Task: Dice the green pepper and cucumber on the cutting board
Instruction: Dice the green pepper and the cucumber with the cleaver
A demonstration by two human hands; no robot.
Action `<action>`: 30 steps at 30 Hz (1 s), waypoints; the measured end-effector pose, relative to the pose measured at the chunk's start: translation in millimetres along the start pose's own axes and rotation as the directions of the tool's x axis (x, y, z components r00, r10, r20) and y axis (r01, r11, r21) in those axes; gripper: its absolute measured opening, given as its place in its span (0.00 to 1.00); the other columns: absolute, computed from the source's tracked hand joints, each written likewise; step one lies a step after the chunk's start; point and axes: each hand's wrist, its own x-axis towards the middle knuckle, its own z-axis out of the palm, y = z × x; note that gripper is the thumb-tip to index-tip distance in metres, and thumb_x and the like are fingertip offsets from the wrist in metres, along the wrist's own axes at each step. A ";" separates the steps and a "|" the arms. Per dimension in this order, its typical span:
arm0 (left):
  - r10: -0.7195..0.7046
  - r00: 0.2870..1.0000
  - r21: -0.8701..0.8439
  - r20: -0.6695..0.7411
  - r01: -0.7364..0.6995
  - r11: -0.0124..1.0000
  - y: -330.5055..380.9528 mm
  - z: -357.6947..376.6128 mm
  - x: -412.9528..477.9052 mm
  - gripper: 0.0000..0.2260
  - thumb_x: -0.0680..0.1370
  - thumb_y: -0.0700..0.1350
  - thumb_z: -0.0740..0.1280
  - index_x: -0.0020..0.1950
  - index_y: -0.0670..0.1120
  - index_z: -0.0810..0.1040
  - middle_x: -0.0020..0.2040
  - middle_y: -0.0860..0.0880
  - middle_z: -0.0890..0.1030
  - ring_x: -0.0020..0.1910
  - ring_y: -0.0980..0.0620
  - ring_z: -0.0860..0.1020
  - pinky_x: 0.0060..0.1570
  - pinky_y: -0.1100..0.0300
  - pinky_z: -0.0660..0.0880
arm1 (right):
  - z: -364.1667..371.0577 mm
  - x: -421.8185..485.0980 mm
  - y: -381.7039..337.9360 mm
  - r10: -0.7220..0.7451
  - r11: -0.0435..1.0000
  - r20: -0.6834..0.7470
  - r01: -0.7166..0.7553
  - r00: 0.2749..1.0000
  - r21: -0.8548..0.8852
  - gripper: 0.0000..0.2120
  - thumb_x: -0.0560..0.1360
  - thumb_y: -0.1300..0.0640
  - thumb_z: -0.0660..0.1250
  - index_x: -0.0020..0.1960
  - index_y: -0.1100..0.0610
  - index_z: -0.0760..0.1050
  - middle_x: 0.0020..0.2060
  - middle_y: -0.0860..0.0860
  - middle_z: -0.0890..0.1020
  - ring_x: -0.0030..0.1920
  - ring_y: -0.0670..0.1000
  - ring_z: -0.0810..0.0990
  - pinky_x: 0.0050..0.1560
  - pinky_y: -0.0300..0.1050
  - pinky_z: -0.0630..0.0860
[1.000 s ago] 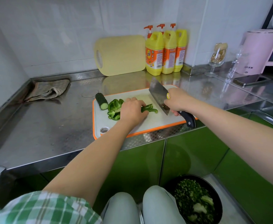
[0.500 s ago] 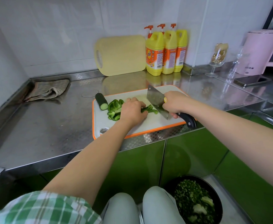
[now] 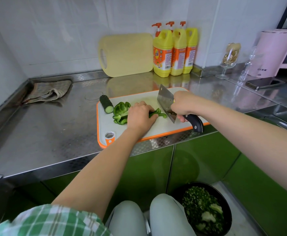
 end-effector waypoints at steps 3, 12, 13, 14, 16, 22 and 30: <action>-0.010 1.000 -0.013 -0.017 0.010 1.000 0.7 0.7 -0.9 0.13 0.75 0.53 0.68 0.53 0.47 0.83 0.50 0.45 0.80 0.51 0.43 0.76 0.52 0.51 0.72 | 2.4 -1.4 -5.4 0.001 1.000 0.032 0.000 1.000 -0.028 0.09 0.73 0.71 0.58 0.39 0.63 0.75 0.28 0.55 0.78 0.31 0.54 0.73 0.28 0.39 0.68; -0.127 0.990 0.101 -0.069 0.133 0.986 9.1 -0.9 -1.1 0.16 0.73 0.56 0.67 0.47 0.43 0.81 0.44 0.44 0.80 0.45 0.42 0.77 0.47 0.53 0.67 | 7.3 2.2 -4.3 -0.011 0.999 0.013 0.011 1.000 0.039 0.09 0.73 0.71 0.58 0.47 0.67 0.77 0.31 0.57 0.80 0.36 0.56 0.76 0.29 0.39 0.67; -0.137 0.988 0.110 -0.076 0.145 0.983 9.3 -0.8 -1.0 0.16 0.73 0.56 0.66 0.46 0.43 0.81 0.43 0.45 0.80 0.45 0.42 0.77 0.46 0.53 0.67 | 9.3 2.4 -5.2 -0.017 0.999 0.018 0.017 1.000 0.031 0.09 0.73 0.71 0.58 0.47 0.67 0.77 0.30 0.57 0.79 0.35 0.56 0.76 0.29 0.39 0.67; -0.146 0.986 0.114 -0.081 0.155 0.981 9.3 -0.8 -1.0 0.16 0.73 0.56 0.66 0.45 0.43 0.80 0.42 0.45 0.80 0.44 0.42 0.77 0.46 0.53 0.67 | 11.2 2.2 -6.2 -0.019 1.000 0.023 0.018 1.000 0.022 0.09 0.73 0.71 0.59 0.46 0.67 0.77 0.30 0.56 0.79 0.34 0.55 0.75 0.28 0.39 0.66; -0.157 0.983 0.109 -0.091 0.167 0.980 8.7 -0.5 -1.3 0.16 0.73 0.56 0.66 0.44 0.43 0.80 0.42 0.45 0.80 0.44 0.42 0.77 0.46 0.53 0.68 | 13.2 2.3 -8.1 -0.010 1.000 0.024 0.010 1.000 -0.005 0.08 0.73 0.71 0.60 0.41 0.65 0.76 0.29 0.55 0.78 0.29 0.52 0.74 0.26 0.38 0.65; -0.160 0.982 0.082 -0.102 0.169 0.982 7.7 0.4 -1.1 0.17 0.72 0.57 0.67 0.43 0.43 0.80 0.42 0.45 0.81 0.44 0.43 0.77 0.46 0.53 0.67 | 17.2 12.6 -12.2 0.011 0.997 0.047 -0.007 0.999 -0.076 0.05 0.71 0.69 0.67 0.48 0.68 0.78 0.32 0.56 0.78 0.34 0.55 0.75 0.30 0.41 0.68; -0.135 0.987 0.064 -0.087 0.140 0.988 6.4 -0.9 -1.3 0.15 0.73 0.56 0.67 0.44 0.43 0.82 0.43 0.45 0.81 0.47 0.42 0.76 0.47 0.53 0.67 | 17.7 24.7 -9.3 0.017 0.997 -0.019 -0.018 1.000 -0.081 0.06 0.70 0.69 0.69 0.35 0.65 0.74 0.29 0.56 0.76 0.30 0.52 0.73 0.31 0.41 0.69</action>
